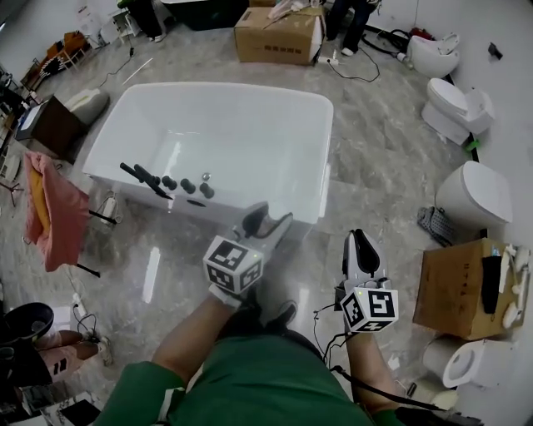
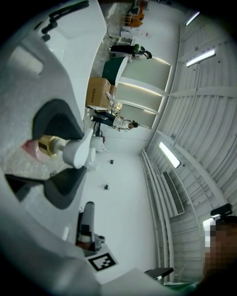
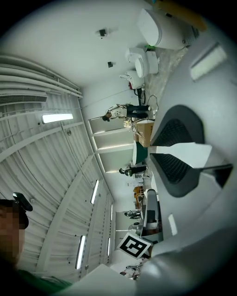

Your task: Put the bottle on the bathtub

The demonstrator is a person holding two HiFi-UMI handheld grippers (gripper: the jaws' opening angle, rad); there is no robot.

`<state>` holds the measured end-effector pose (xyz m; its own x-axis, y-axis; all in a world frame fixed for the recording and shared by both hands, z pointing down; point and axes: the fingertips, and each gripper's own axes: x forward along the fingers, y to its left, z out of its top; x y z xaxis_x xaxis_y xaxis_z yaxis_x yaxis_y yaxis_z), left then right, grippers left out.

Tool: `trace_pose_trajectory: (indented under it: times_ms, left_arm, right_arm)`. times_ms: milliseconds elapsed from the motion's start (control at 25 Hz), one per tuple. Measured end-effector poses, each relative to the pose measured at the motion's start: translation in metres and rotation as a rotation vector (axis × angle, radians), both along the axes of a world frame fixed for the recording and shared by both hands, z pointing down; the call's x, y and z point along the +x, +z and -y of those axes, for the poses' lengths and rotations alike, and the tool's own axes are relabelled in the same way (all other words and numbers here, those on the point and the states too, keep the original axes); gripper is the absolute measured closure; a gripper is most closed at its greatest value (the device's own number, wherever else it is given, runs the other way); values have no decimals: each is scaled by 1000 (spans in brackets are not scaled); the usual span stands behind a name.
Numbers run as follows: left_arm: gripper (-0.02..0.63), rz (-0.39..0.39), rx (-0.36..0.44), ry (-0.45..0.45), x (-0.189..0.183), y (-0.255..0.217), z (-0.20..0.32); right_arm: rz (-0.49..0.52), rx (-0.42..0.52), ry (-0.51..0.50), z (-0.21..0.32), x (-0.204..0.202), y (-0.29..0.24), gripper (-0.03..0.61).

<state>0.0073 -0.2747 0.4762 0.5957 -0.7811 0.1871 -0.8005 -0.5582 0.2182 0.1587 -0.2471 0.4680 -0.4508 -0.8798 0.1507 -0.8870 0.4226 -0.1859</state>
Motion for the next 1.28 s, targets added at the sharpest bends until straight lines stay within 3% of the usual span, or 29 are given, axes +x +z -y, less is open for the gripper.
trace_pose_trajectory:
  times_ms: [400,600,880,1280]
  left_arm:
    - [426,-33,-48,120,18,52,77]
    - [426,-20,-79,119,28,95,115]
    - [426,29,-142,122,46,163,149]
    - [428,62,-238,178,81,229,173]
  right_arm:
    - [-36,-61,136,48,10,29,531]
    - [-61,-107,178,67,17,57,531]
    - [-78,-179,215,78,33,98,531]
    - [-70,-203,219,75,45,129,531]
